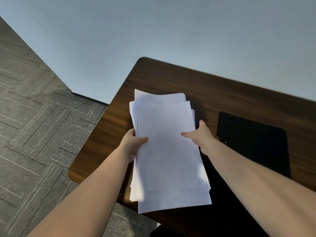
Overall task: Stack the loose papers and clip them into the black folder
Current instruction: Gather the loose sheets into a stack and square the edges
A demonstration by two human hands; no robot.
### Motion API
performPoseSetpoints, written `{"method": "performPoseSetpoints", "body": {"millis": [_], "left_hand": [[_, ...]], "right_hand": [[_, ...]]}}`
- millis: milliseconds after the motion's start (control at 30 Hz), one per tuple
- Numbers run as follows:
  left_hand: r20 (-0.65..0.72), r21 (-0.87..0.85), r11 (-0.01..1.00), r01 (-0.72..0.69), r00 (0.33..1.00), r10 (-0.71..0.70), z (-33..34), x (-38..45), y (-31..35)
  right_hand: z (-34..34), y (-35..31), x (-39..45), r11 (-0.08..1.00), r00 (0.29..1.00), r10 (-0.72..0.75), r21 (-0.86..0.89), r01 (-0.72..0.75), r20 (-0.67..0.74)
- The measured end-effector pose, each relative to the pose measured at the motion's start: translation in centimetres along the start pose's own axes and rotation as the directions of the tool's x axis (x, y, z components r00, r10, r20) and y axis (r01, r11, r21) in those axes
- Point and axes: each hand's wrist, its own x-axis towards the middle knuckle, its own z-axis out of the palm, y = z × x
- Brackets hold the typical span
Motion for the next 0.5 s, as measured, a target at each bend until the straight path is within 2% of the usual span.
{"method": "performPoseSetpoints", "body": {"millis": [167,300,367,500], "left_hand": [[0.074,-0.116,0.984,-0.139,0.986,0.148,-0.4,-1.2,0.3],[0.119,-0.166,0.948,-0.27,0.949,0.291,-0.8,-2.9,3.3],[0.139,-0.183,0.926,-0.33,0.924,0.357,-1.0,-3.7,5.4],[0.187,-0.181,0.876,-0.448,0.859,0.477,-1.7,-5.1,9.7]], "right_hand": [[-0.3,1.0,-0.5,0.974,0.996,0.01,0.226,-0.029,0.088],[-1.4,-1.0,-1.3,0.865,0.989,-0.031,0.499,-0.046,0.145],[-2.4,-2.5,-1.7,0.845,0.97,-0.104,0.533,-0.029,0.218],[-4.8,-5.9,-2.8,0.825,0.904,-0.333,0.547,0.141,0.268]]}}
